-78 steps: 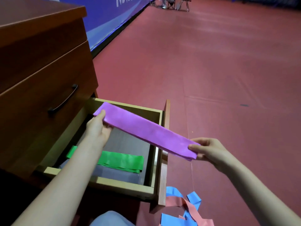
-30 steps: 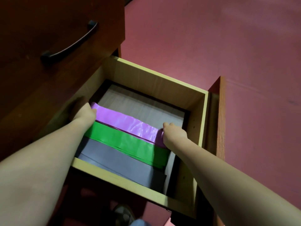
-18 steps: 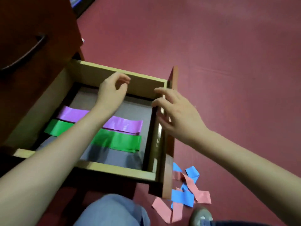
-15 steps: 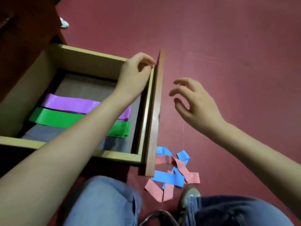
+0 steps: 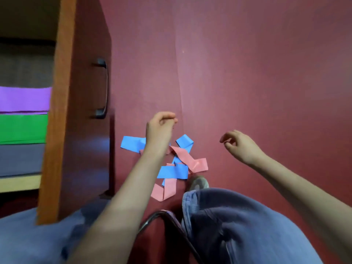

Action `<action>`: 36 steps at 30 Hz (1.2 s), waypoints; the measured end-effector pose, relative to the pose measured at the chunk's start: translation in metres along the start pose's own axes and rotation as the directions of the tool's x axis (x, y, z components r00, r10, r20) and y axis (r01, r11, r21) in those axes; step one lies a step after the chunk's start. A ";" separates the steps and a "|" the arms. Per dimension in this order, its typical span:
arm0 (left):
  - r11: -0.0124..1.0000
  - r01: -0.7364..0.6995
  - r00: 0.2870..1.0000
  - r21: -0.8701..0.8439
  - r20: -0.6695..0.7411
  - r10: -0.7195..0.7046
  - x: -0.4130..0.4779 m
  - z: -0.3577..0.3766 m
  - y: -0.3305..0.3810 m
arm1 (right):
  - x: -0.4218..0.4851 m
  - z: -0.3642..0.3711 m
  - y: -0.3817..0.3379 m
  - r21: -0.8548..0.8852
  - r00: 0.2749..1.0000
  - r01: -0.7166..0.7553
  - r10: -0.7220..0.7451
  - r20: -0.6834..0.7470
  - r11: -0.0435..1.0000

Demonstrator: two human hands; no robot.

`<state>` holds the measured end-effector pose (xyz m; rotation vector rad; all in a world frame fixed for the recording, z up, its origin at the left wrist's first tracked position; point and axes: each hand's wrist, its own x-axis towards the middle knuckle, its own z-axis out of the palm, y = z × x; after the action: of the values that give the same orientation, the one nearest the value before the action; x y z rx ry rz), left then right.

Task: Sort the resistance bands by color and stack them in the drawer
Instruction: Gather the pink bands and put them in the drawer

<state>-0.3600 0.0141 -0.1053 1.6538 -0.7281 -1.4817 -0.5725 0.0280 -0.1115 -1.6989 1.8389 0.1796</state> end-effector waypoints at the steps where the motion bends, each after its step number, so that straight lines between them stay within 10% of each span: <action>1: 0.997 0.072 0.997 -0.015 -0.028 -0.073 0.011 0.001 -0.017 | 0.007 0.013 0.009 0.011 1.000 -0.013 0.012 0.029 1.000; 10: 0.871 0.461 0.858 -0.167 -0.165 -0.486 0.069 0.006 -0.126 | 0.091 0.121 0.011 0.087 0.992 0.061 -0.070 0.105 0.994; 19: 0.888 0.420 0.876 -0.187 -0.170 -0.450 0.112 -0.022 -0.170 | 0.155 0.214 -0.058 0.043 0.916 0.369 -0.371 0.154 0.929; 27: 0.876 0.388 0.846 -0.287 -0.265 -0.462 0.109 -0.033 -0.195 | 0.154 0.256 -0.063 -0.147 0.918 0.370 -0.337 0.208 0.917; 36: 0.899 0.344 0.771 -0.270 -0.465 -0.435 0.096 -0.036 -0.232 | 0.142 0.247 -0.046 0.216 0.966 0.248 -0.258 0.018 0.944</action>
<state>-0.3288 0.0637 -0.3521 2.0255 0.0530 -1.2236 -0.4408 0.0214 -0.3683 -1.7431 1.5276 -0.0813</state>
